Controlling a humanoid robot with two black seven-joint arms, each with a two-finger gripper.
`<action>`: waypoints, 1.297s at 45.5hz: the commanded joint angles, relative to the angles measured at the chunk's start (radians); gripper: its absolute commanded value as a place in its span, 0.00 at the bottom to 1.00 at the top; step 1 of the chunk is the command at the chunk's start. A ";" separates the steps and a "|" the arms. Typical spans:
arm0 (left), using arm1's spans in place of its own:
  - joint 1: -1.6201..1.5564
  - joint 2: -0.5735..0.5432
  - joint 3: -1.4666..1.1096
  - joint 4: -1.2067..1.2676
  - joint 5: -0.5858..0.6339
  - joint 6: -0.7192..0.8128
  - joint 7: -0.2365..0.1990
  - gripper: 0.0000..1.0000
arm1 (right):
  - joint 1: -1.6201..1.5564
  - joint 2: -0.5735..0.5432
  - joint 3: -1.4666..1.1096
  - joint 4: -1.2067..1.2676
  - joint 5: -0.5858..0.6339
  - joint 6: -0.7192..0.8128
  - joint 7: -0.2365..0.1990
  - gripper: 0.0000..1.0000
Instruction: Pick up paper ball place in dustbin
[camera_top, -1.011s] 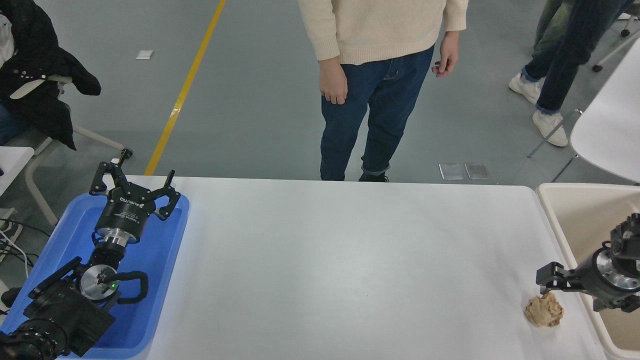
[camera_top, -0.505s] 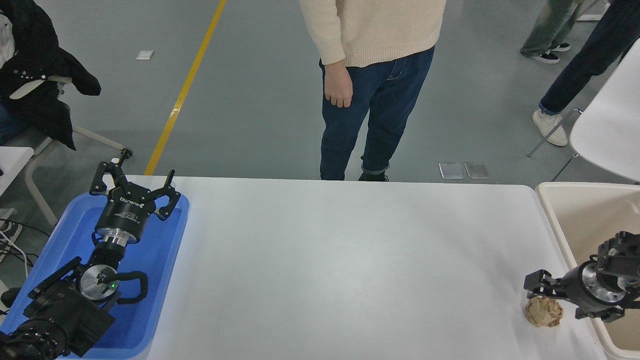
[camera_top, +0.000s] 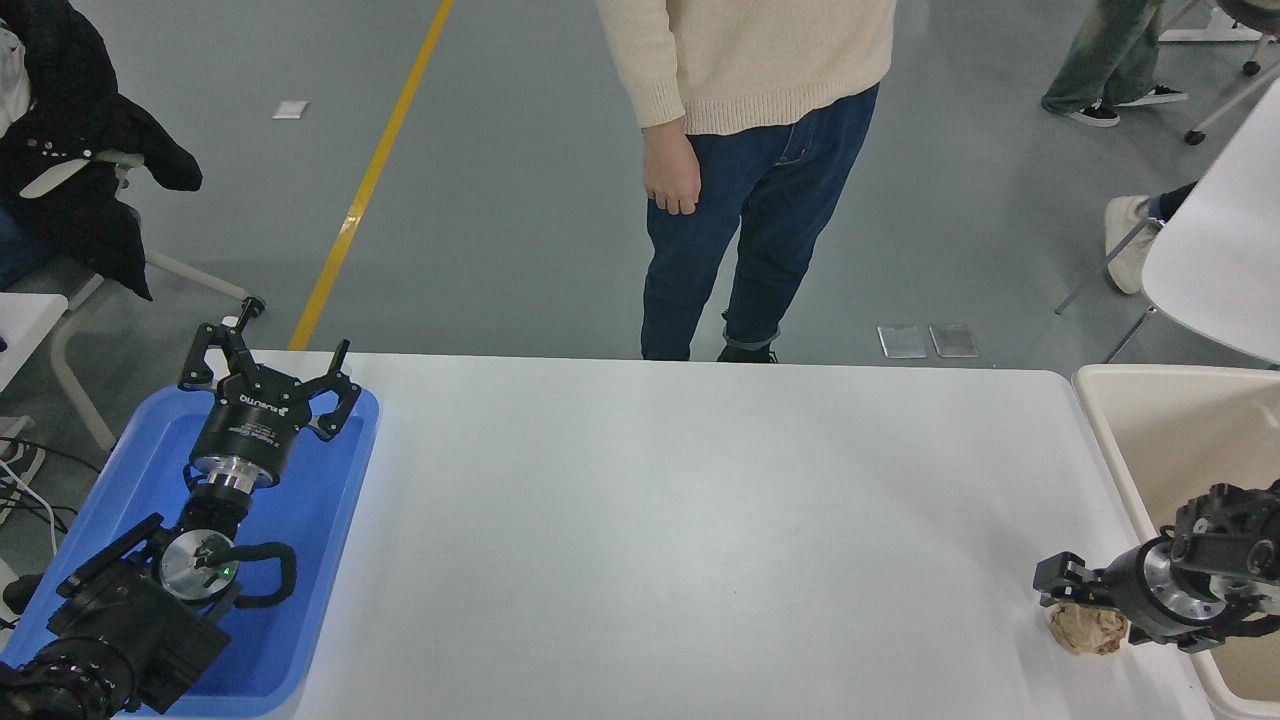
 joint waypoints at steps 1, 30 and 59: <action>0.000 0.000 0.000 0.000 0.000 0.000 0.000 1.00 | -0.009 -0.004 0.009 0.004 0.006 -0.013 -0.002 0.06; -0.002 0.000 0.000 0.000 0.000 0.000 0.000 1.00 | 0.060 -0.100 -0.011 0.113 -0.004 0.005 0.000 0.00; -0.002 -0.002 0.000 0.000 0.002 0.000 0.002 1.00 | 0.792 -0.094 -0.409 0.544 -0.015 0.516 0.003 0.00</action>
